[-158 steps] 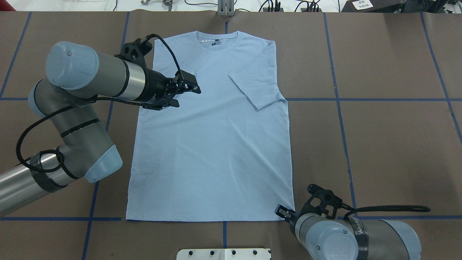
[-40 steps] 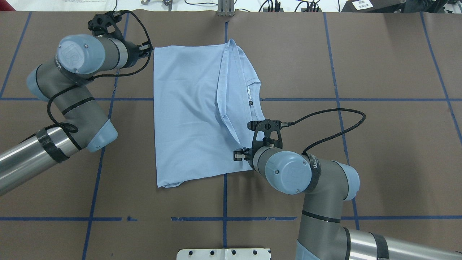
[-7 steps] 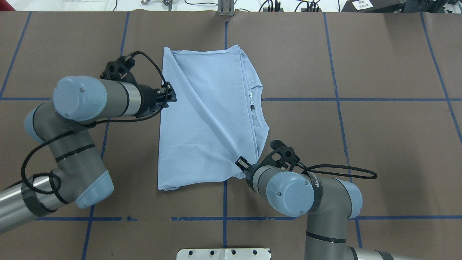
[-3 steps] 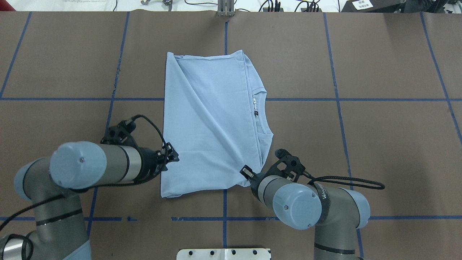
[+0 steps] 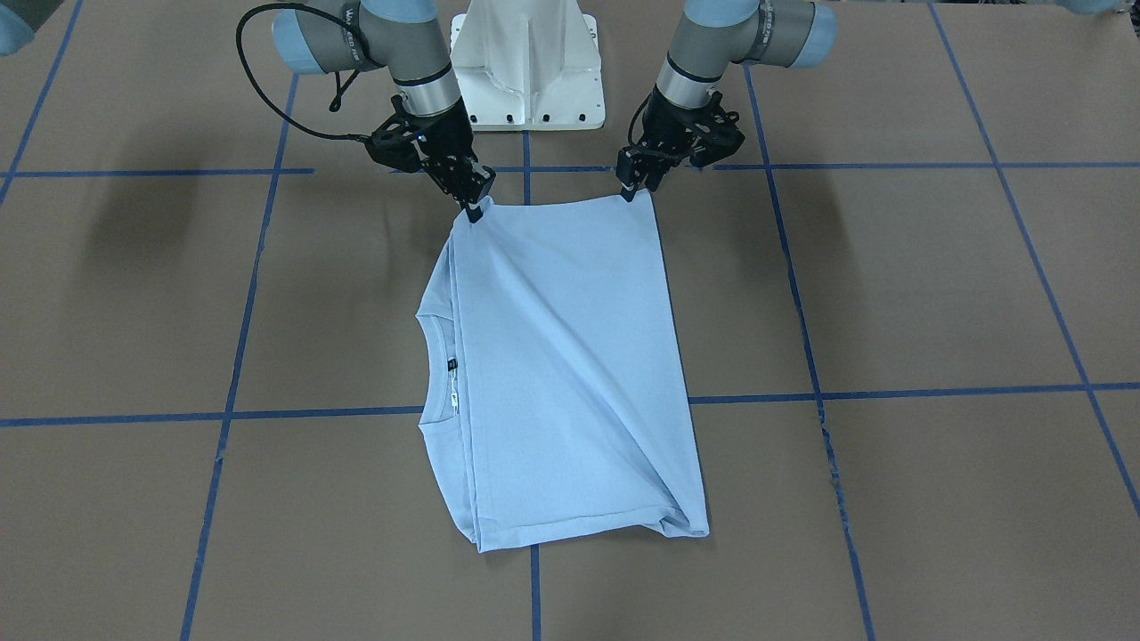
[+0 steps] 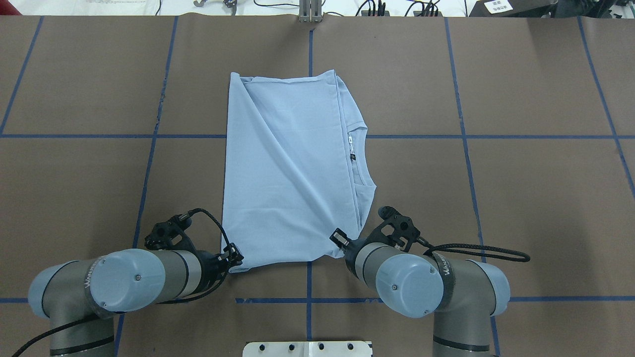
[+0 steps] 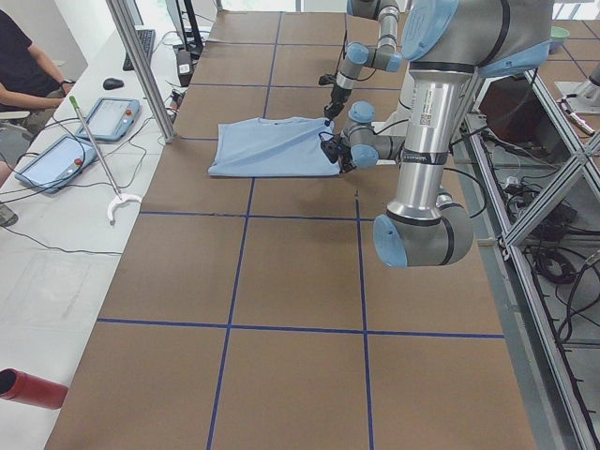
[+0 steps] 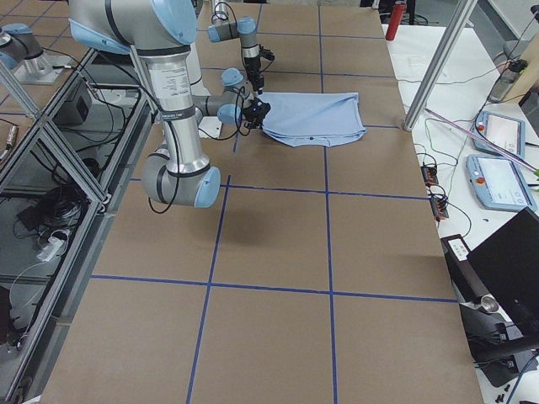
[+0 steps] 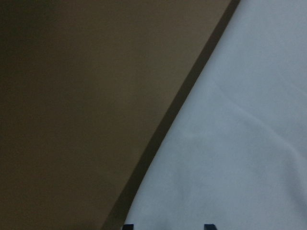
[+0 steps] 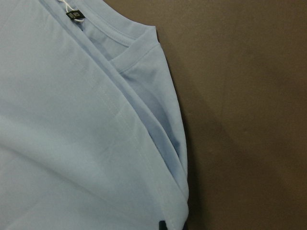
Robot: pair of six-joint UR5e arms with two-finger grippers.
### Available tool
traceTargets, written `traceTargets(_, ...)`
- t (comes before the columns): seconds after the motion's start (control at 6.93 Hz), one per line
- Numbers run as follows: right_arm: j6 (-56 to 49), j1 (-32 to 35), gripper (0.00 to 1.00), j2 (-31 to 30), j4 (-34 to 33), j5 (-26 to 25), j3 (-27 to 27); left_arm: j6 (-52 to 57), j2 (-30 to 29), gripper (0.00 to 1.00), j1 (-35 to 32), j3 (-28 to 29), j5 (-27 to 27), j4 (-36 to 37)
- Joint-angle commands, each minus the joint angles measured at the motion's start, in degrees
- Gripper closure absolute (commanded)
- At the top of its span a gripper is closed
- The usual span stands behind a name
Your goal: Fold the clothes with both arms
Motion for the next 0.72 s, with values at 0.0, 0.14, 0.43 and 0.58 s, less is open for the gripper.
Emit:
traceTargets(0.0,0.0,0.01,1.0,-0.03,0.09,-0.07,0.02,-0.24,-0.07,0.44,0.53,0.09,0.24,0.78)
traceTargets(0.14,0.0,0.01,1.0,-0.12,0.09,-0.07,0.02,-0.24,-0.25,0.53,0.53,0.35,0.24,0.78)
traceTargets(0.43,0.0,0.01,1.0,-0.12,0.09,-0.07,0.02,-0.24,-0.16,1.0,0.53,0.53,0.33,0.78)
traceTargets(0.58,-0.09,0.01,1.0,-0.12,0.09,0.02,0.02,-0.24,-0.33,1.0,0.62,0.44,0.33,0.78)
